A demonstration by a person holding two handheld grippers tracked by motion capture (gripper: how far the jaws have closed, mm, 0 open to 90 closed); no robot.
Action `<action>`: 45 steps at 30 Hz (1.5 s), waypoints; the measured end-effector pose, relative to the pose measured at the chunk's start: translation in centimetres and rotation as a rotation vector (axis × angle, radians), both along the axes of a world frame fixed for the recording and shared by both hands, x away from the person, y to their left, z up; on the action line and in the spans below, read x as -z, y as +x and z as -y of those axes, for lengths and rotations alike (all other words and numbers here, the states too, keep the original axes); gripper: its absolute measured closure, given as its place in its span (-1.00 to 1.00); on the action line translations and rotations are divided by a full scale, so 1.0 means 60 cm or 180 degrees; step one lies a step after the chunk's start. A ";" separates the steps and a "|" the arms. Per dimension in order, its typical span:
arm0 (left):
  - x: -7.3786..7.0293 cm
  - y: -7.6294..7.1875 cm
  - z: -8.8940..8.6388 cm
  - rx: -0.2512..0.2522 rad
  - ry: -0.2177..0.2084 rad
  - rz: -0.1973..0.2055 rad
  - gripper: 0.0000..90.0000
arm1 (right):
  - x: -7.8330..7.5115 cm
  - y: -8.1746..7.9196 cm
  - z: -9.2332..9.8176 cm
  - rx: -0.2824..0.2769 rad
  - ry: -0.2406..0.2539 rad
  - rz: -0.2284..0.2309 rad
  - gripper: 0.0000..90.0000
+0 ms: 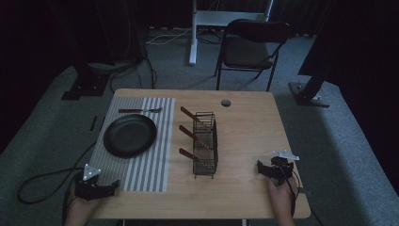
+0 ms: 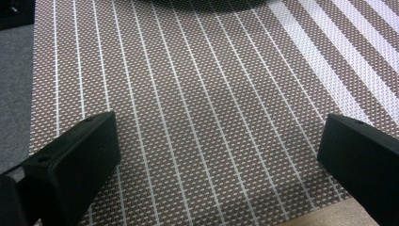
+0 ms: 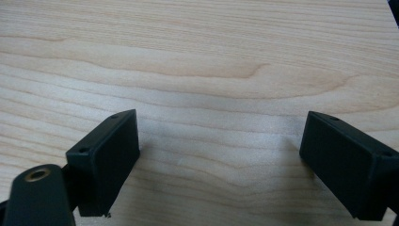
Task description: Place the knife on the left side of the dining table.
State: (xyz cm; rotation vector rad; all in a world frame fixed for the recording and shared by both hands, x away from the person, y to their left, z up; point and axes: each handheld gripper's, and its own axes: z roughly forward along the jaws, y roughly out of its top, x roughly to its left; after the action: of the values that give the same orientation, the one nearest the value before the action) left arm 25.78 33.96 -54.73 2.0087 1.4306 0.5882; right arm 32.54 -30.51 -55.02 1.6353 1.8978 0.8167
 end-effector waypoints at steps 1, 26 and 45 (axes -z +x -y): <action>0.000 0.000 0.000 -0.0001 -0.0001 -0.0001 -0.99 | 0.000 0.000 0.000 0.0001 0.0001 0.0000 -0.75; -0.002 0.001 -0.006 0.0138 0.0017 -0.0053 -0.99 | 0.000 -0.001 0.002 0.0029 0.0000 0.0003 -0.74; -0.015 -0.010 0.004 0.0135 0.0039 -0.0106 -0.93 | 0.000 -0.001 0.002 0.0030 0.0002 0.0002 -0.74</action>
State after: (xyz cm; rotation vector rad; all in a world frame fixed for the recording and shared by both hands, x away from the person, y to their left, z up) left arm 25.16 33.71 -53.82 2.0622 1.4033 0.5487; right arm 32.50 -30.62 -55.02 1.6430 1.8880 0.8141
